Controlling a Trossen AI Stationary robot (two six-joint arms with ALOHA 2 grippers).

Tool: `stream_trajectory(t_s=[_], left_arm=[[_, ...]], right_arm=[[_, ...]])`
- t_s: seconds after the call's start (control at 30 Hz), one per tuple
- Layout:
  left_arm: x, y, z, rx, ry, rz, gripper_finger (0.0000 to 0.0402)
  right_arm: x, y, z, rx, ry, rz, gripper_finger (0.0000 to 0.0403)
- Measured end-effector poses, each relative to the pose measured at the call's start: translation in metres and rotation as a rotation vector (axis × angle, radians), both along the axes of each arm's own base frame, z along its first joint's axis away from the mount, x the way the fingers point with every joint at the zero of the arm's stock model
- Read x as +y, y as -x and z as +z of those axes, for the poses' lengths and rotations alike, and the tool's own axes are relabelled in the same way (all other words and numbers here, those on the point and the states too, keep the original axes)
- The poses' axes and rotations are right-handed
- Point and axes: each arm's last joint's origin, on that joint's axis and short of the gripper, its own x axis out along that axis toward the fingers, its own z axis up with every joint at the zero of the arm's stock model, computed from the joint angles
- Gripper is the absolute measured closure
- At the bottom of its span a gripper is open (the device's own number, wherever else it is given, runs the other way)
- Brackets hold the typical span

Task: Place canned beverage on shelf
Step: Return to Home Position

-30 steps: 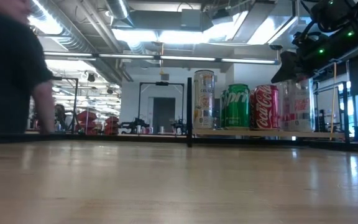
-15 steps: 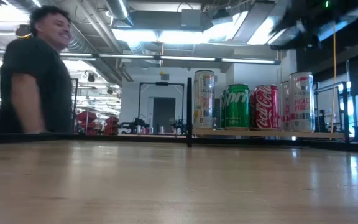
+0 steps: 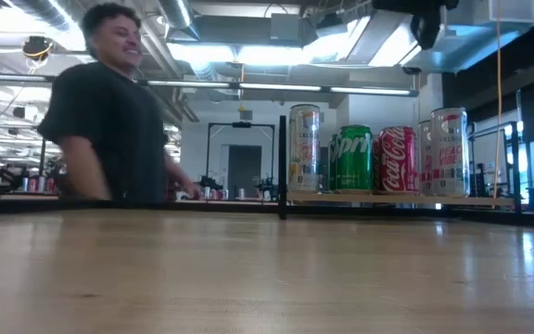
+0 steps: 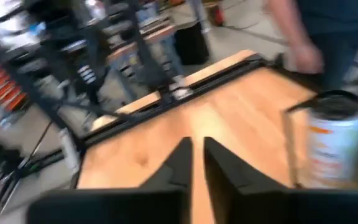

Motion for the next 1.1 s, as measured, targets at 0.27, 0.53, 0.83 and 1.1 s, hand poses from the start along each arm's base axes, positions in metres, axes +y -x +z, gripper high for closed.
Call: stream_trajectory(t_s=[0.27,0.53,0.83,1.1], left_arm=[[0.021,0.046,-0.02,-0.192,0.042,-0.105,0.0393],[0.041,0.098,-0.055,-0.225,-0.031,0.148,0.0382],[0.047,0.102,-0.097,-0.196,-0.08,0.229,0.0385],[0.056,0.11,-0.13,-0.399,-0.017,0.061,0.0385]], right_arm=[[0.018,0.0,0.0,0.002,0.022,0.13,0.0375],[0.013,0.034,-0.009,-0.065,0.064,0.08,0.0391],[0.012,0.06,-0.022,0.014,0.057,0.085,0.0373],[0.014,0.063,-0.063,-0.11,0.218,0.25,0.0374]])
